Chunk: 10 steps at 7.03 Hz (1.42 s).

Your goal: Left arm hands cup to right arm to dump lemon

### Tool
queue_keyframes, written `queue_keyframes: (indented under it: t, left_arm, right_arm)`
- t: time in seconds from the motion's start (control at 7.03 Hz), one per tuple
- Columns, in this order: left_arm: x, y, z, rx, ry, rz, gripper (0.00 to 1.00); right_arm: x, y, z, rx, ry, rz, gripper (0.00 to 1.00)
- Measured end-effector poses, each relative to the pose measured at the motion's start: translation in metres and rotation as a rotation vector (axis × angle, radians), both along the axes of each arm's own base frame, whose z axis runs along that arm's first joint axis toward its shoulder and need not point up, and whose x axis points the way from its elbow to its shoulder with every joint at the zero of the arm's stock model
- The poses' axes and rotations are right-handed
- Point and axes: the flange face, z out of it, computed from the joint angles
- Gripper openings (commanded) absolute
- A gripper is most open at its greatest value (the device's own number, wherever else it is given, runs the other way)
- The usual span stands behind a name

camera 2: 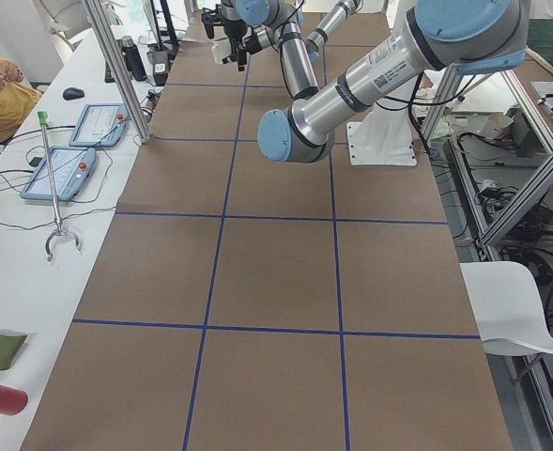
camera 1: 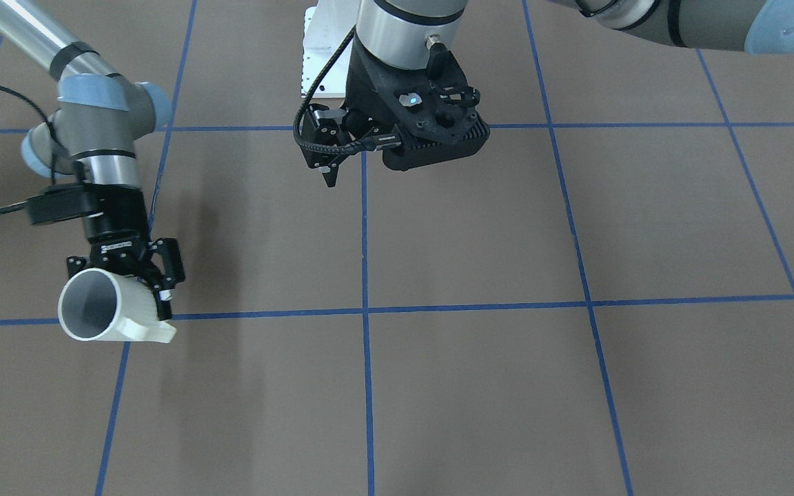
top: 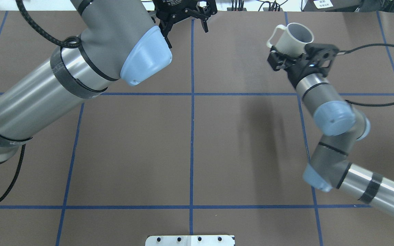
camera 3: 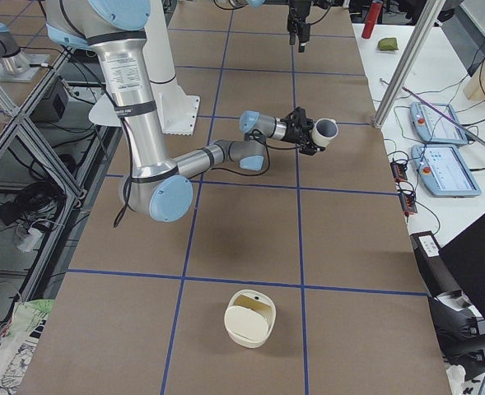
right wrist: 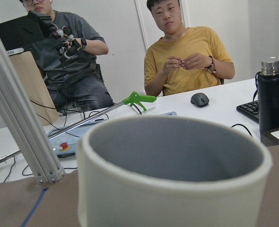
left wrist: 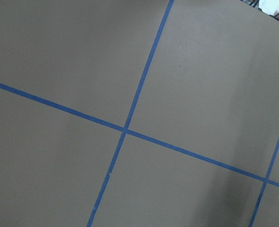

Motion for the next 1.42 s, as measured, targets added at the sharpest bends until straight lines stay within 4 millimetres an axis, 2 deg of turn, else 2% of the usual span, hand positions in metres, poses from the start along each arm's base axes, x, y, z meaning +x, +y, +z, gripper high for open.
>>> queue_keyframes:
  t: [0.14, 0.28, 0.57, 1.0, 1.28, 1.42]
  left_arm:
    - [0.003, 0.0, -0.004, -0.009, -0.004, 0.004, 0.92]
    - [0.009, -0.001, -0.005, -0.032, -0.022, 0.01, 0.92]
    - [0.017, 0.004, -0.005, -0.074, -0.058, 0.027, 0.92]
    - [0.029, 0.008, 0.0, -0.112, -0.069, 0.054, 0.91]
    - [0.032, 0.007, 0.003, -0.126, -0.077, 0.055, 0.83]
    - [0.032, 0.007, 0.003, -0.129, -0.079, 0.055, 0.8]
  right_arm:
    - [-0.048, 0.023, -0.038, 0.008, 0.074, 0.038, 0.17]
    - [-0.078, 0.044, -0.071, 0.016, 0.127, 0.066, 0.17]
    - [-0.114, 0.073, -0.126, 0.031, 0.201, 0.108, 0.17]
    - [-0.131, 0.106, -0.167, 0.059, 0.196, 0.115, 0.17]
    - [-0.123, 0.126, -0.196, 0.069, 0.185, 0.103, 0.17]
    - [-0.118, 0.131, -0.204, 0.071, 0.179, 0.098, 0.17]
